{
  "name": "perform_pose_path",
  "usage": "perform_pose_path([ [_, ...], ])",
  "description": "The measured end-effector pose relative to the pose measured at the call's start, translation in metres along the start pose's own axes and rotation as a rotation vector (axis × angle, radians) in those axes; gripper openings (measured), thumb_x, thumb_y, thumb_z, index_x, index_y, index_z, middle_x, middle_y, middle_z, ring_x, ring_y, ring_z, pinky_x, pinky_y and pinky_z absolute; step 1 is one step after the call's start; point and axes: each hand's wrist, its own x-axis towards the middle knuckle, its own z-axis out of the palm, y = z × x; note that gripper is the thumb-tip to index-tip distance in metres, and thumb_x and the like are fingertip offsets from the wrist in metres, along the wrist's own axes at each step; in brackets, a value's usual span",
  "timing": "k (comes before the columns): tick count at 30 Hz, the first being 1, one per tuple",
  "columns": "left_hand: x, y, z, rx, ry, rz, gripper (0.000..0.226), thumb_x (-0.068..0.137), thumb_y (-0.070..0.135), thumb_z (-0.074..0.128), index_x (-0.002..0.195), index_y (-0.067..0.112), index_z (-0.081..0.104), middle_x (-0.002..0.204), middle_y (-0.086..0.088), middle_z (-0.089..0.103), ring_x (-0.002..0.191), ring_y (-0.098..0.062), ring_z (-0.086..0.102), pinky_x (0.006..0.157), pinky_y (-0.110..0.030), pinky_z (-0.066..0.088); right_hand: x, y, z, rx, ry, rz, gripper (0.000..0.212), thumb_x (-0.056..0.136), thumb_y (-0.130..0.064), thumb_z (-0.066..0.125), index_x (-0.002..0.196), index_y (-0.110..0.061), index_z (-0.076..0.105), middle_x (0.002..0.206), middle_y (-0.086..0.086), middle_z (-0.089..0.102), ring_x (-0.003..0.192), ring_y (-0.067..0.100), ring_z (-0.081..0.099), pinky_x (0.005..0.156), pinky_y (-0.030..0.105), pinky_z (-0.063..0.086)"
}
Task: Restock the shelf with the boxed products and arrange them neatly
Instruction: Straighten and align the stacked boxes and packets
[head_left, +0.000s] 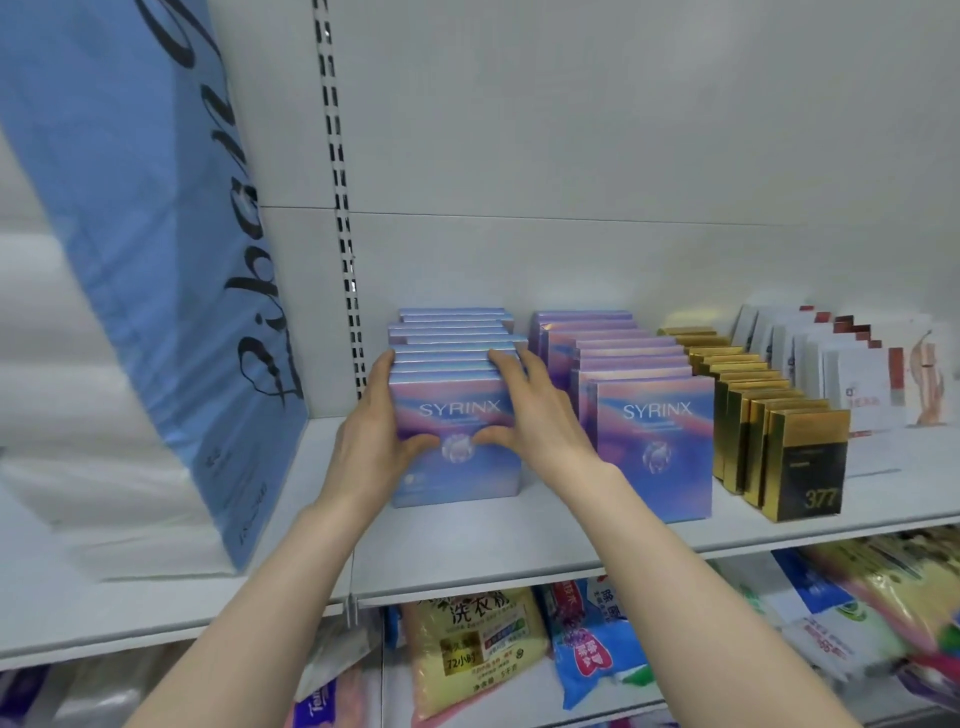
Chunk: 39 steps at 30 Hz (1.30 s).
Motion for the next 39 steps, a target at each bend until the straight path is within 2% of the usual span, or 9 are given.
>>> perform_pose_path([
  [3,0.002,0.0,-0.003,-0.017,0.001,0.006,0.099,0.064,0.025,0.087,0.143,0.025,0.026,0.129,0.001,0.058,0.107,-0.024,0.06,0.08,-0.028,0.046,0.0,0.002,-0.005,0.03,0.044,-0.066,0.089,0.074,-0.046,0.08,0.147,-0.021,0.034,0.155,0.005,0.025,0.135,0.029,0.041,0.1,0.034,0.037],
  [8,0.014,0.011,-0.019,-0.172,-0.082,0.005,0.104,0.06,0.02,0.09,0.126,0.058,0.019,0.119,0.037,0.043,0.098,0.025,0.048,0.073,0.005,0.034,0.02,-0.006,-0.02,0.231,-0.014,0.084,0.106,0.073,-0.073,0.065,0.155,-0.024,0.019,0.164,0.005,0.01,0.151,0.018,0.012,0.116,0.031,0.02],
  [13,0.021,0.003,-0.018,-0.106,-0.174,-0.013,0.113,0.062,0.029,0.09,0.151,0.025,0.021,0.143,0.01,0.043,0.114,-0.002,0.047,0.076,0.009,0.028,0.028,-0.001,-0.021,0.243,-0.066,0.035,0.098,0.068,-0.065,0.076,0.147,-0.021,0.037,0.151,-0.001,0.039,0.136,0.015,0.039,0.103,0.021,0.031],
  [18,0.02,0.006,-0.019,-0.176,-0.149,0.017,0.11,0.062,0.024,0.09,0.139,0.05,0.017,0.129,0.03,0.042,0.107,0.018,0.048,0.078,0.007,0.03,0.034,0.001,-0.022,0.289,-0.096,0.04,0.114,0.065,-0.085,0.055,0.153,-0.019,0.029,0.159,-0.004,0.03,0.144,0.012,0.031,0.118,0.032,0.025],
  [21,0.025,0.009,-0.02,-0.155,-0.15,0.041,0.109,0.06,0.026,0.09,0.125,0.061,0.011,0.128,0.038,0.03,0.11,0.033,0.031,0.085,0.007,0.025,0.053,-0.001,-0.031,0.352,-0.035,0.123,0.094,0.084,-0.079,0.037,0.153,-0.017,0.027,0.16,-0.001,0.025,0.147,0.014,0.025,0.113,0.025,0.017],
  [27,0.027,0.005,-0.022,-0.106,-0.207,-0.024,0.117,0.063,0.041,0.087,0.153,0.026,0.014,0.155,0.015,0.025,0.134,0.0,0.033,0.107,-0.016,0.029,0.082,-0.004,-0.028,0.275,-0.194,0.186,0.066,0.099,-0.056,0.039,0.145,-0.008,0.038,0.152,0.01,0.039,0.139,0.023,0.037,0.092,0.022,0.024],
  [32,0.026,0.006,-0.023,-0.075,-0.197,-0.023,0.117,0.063,0.04,0.087,0.153,0.026,0.013,0.158,0.013,0.019,0.14,-0.002,0.026,0.114,-0.02,0.024,0.087,0.002,-0.027,0.315,-0.142,0.185,0.068,0.095,-0.051,0.055,0.145,-0.009,0.037,0.144,-0.003,0.043,0.131,0.013,0.042,0.097,0.022,0.029],
  [37,0.028,0.004,-0.022,-0.07,-0.205,-0.033,0.117,0.063,0.04,0.087,0.154,0.025,0.014,0.159,0.011,0.017,0.143,-0.002,0.019,0.117,-0.022,0.019,0.098,0.0,-0.028,0.303,-0.195,0.185,0.057,0.098,-0.038,0.054,0.145,-0.009,0.037,0.147,0.007,0.046,0.131,0.022,0.046,0.089,0.019,0.03],
  [39,0.028,0.003,-0.022,-0.071,-0.202,-0.037,0.116,0.063,0.04,0.087,0.153,0.026,0.014,0.159,0.011,0.016,0.143,-0.002,0.018,0.117,-0.023,0.018,0.097,0.001,-0.027,0.304,-0.209,0.162,0.061,0.099,-0.036,0.052,0.15,-0.01,0.031,0.152,0.005,0.041,0.135,0.021,0.042,0.096,0.021,0.031],
])
